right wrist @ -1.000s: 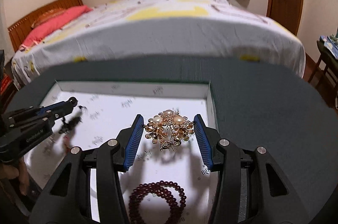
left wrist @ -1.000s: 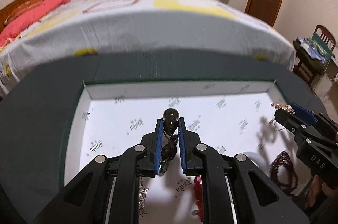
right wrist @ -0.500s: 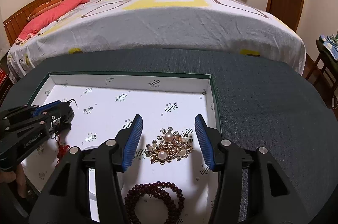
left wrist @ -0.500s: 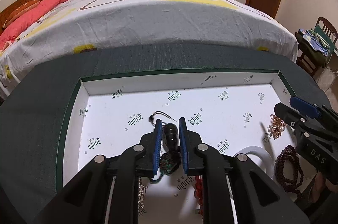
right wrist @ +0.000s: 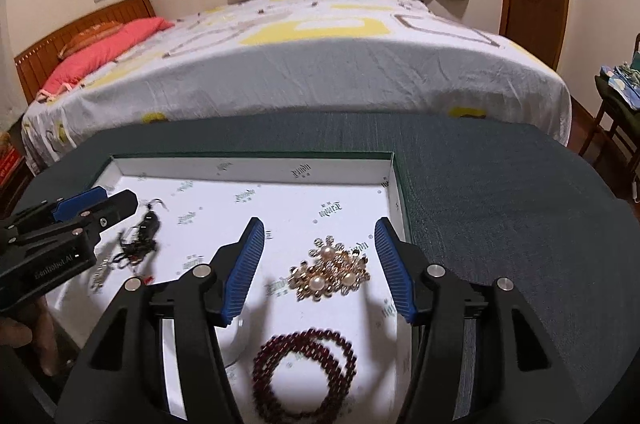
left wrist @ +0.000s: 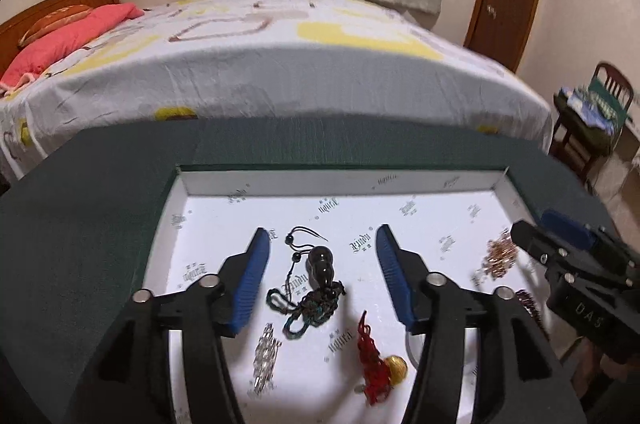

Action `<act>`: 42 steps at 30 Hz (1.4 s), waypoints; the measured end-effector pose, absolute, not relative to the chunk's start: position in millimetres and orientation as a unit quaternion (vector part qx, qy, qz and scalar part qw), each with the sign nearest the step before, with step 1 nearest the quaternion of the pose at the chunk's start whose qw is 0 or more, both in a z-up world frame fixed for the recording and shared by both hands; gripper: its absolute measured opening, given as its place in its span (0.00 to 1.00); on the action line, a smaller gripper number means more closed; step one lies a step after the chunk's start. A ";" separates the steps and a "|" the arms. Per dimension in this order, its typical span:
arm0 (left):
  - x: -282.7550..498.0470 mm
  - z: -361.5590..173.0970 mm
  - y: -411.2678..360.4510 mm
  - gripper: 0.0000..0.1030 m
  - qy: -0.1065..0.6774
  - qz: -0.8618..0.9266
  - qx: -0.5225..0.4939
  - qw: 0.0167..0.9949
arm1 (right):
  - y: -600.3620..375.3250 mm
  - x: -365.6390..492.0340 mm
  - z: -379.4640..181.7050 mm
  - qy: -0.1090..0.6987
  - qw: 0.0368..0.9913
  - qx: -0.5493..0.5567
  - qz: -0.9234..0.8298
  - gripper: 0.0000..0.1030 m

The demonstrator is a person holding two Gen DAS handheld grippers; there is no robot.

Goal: Organize jewelry
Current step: 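Open the right tool to drop the brooch while the left releases the pendant in the box, then grasp the red tassel charm with the right tool while the left grasps the pearl ring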

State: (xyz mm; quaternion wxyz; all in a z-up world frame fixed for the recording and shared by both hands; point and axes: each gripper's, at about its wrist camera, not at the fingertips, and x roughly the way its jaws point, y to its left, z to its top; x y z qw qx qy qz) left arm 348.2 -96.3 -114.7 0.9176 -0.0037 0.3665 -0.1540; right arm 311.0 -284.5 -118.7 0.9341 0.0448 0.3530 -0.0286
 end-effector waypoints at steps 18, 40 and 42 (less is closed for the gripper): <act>237.2 -94.6 -31.7 0.66 0.299 -0.093 -0.024 0.949 | -271.3 188.0 -109.7 0.334 0.940 0.054 -0.031 0.57; 177.7 -129.5 -13.2 0.66 0.345 -0.077 -0.030 0.935 | -245.6 161.2 -159.3 0.434 0.900 0.040 -0.014 0.42; 178.2 -130.7 -14.6 0.66 0.346 -0.077 -0.027 0.935 | -245.8 160.1 -159.0 0.433 0.901 0.035 -0.017 0.36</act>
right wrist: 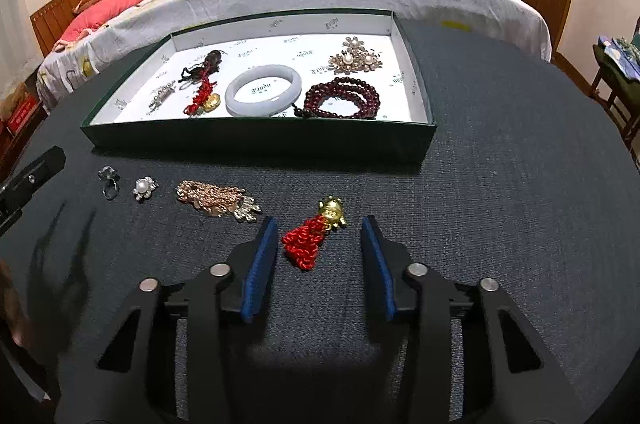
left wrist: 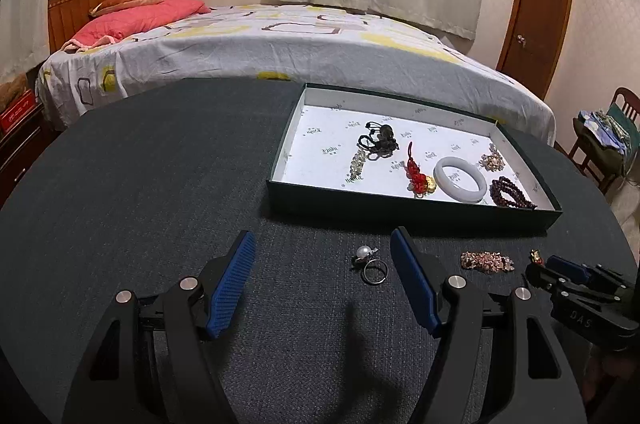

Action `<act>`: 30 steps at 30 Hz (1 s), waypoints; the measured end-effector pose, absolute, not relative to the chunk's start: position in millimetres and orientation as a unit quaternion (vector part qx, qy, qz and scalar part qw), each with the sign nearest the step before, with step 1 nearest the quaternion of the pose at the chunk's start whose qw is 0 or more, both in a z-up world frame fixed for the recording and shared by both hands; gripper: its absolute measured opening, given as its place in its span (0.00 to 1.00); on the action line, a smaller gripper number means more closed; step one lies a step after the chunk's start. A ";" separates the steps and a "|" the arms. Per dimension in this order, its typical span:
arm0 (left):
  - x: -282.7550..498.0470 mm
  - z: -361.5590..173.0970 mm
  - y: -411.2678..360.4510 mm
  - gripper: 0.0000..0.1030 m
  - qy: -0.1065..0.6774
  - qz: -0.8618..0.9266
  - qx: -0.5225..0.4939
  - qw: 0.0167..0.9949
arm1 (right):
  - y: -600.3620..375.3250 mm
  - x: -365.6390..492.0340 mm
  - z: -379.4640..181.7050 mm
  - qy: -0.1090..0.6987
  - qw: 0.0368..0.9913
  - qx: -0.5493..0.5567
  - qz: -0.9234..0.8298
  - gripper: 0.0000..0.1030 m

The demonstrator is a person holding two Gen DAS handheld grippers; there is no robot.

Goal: Organize jewelry
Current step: 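Grasp the red tassel charm with the right tool while the left grasps the pearl ring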

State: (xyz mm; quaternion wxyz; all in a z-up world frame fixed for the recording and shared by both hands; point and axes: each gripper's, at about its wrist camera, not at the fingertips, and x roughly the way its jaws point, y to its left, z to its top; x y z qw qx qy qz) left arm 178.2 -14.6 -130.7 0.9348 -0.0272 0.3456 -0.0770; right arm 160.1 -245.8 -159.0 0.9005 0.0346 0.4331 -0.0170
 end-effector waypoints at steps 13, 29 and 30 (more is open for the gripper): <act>184.5 -143.8 -26.2 0.66 0.370 -0.088 -0.017 0.925 | -257.3 157.3 -154.2 0.419 0.907 0.044 -0.013 0.10; 207.0 -165.5 -32.7 0.56 0.427 -0.085 0.005 0.900 | -263.6 157.1 -155.6 0.417 0.907 0.058 -0.003 0.10; 207.0 -165.1 -31.3 0.55 0.427 -0.085 0.005 0.900 | -263.8 157.1 -155.7 0.416 0.907 0.058 -0.002 0.10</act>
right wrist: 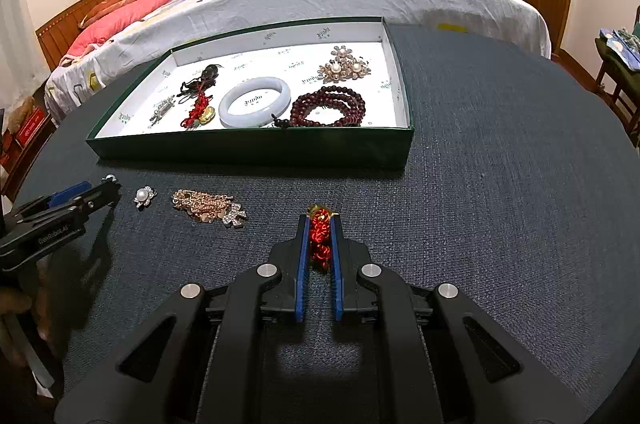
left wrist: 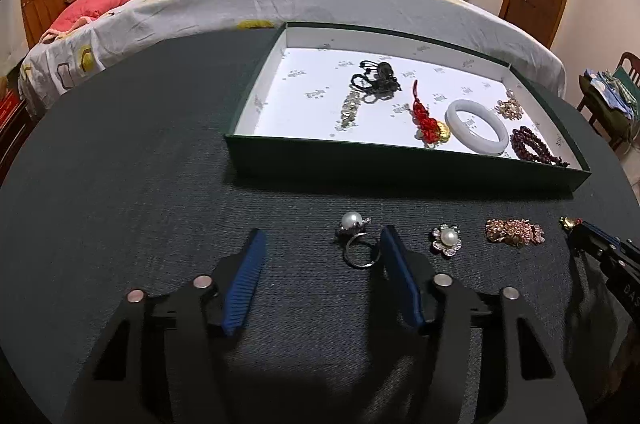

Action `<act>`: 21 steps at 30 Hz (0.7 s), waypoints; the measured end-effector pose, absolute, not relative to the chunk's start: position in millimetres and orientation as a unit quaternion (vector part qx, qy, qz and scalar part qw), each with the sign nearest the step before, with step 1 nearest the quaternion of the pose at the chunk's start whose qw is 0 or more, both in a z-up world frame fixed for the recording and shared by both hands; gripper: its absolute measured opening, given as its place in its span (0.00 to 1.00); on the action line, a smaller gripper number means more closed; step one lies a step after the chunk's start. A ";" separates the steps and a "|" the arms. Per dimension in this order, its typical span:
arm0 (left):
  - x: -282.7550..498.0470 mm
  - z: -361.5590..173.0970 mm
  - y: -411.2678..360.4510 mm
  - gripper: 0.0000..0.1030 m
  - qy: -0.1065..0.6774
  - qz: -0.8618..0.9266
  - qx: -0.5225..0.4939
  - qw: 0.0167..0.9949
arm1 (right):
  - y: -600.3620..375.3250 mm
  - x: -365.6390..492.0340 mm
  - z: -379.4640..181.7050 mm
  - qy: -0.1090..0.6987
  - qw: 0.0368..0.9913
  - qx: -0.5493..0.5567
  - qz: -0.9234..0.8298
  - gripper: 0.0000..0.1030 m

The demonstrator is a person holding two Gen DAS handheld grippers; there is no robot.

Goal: Organize jewelry
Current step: 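Grasp the red tassel charm with the right tool while the left grasps the pearl ring, then carry the red tassel with the right tool while the left carries the ring into the box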

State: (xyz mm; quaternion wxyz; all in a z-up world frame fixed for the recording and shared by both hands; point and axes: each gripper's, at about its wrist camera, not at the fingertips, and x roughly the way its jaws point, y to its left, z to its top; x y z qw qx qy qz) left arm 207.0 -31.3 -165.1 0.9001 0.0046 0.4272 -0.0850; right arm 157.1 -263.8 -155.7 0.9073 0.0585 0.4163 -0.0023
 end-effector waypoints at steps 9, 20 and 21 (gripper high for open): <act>208.7 -164.4 -38.9 0.53 0.425 -0.109 0.009 0.899 | -263.2 157.3 -155.1 0.416 0.907 0.059 -0.001 0.10; 206.5 -163.3 -33.3 0.19 0.423 -0.120 0.009 0.898 | -262.8 156.9 -155.0 0.415 0.908 0.058 0.000 0.10; 206.2 -163.5 -33.5 0.19 0.423 -0.122 0.009 0.898 | -262.5 156.9 -155.0 0.415 0.908 0.058 0.000 0.10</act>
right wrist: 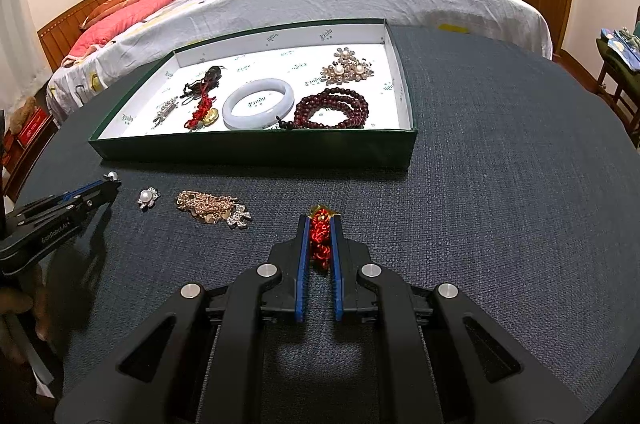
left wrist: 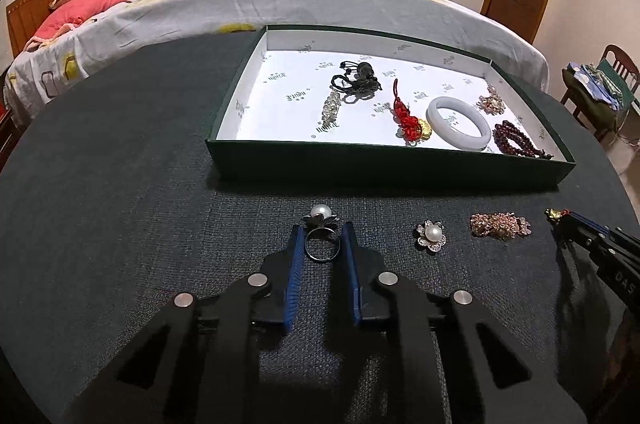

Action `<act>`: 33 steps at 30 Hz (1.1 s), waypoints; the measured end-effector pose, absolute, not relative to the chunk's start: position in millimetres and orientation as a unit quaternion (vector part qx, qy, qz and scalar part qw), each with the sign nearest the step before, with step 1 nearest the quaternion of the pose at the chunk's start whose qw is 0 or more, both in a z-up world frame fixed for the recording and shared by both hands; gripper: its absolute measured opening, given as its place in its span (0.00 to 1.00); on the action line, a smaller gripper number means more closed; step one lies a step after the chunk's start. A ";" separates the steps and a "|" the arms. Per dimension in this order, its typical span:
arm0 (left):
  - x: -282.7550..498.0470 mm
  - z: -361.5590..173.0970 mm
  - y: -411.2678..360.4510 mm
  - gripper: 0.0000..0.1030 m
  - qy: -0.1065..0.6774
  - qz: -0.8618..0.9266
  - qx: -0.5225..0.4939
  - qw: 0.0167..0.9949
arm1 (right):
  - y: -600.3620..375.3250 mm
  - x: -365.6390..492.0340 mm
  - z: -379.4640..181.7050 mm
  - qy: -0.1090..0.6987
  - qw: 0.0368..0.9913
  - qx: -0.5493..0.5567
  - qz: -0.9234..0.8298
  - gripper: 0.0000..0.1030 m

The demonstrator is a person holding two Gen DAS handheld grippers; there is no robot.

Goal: Organize jewelry
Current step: 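Carry the red tassel with the right tool while the left carries the ring into the box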

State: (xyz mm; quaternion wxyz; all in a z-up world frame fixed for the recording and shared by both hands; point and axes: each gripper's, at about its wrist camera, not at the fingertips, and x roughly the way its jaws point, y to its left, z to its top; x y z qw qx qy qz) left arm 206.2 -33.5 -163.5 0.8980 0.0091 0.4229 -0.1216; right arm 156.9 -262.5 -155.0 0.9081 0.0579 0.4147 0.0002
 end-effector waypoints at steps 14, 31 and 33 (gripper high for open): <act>201.9 -156.2 -32.7 0.19 0.408 -0.125 0.002 0.904 | -261.0 154.0 -148.5 0.400 0.915 0.056 -0.002 0.09; 195.0 -124.0 -32.8 0.19 0.369 -0.135 -0.010 0.920 | -255.6 141.8 -116.3 0.353 0.934 0.046 0.005 0.09; 194.1 -116.6 -33.3 0.19 0.360 -0.138 -0.012 0.923 | -254.4 141.3 -107.7 0.342 0.938 0.045 0.007 0.09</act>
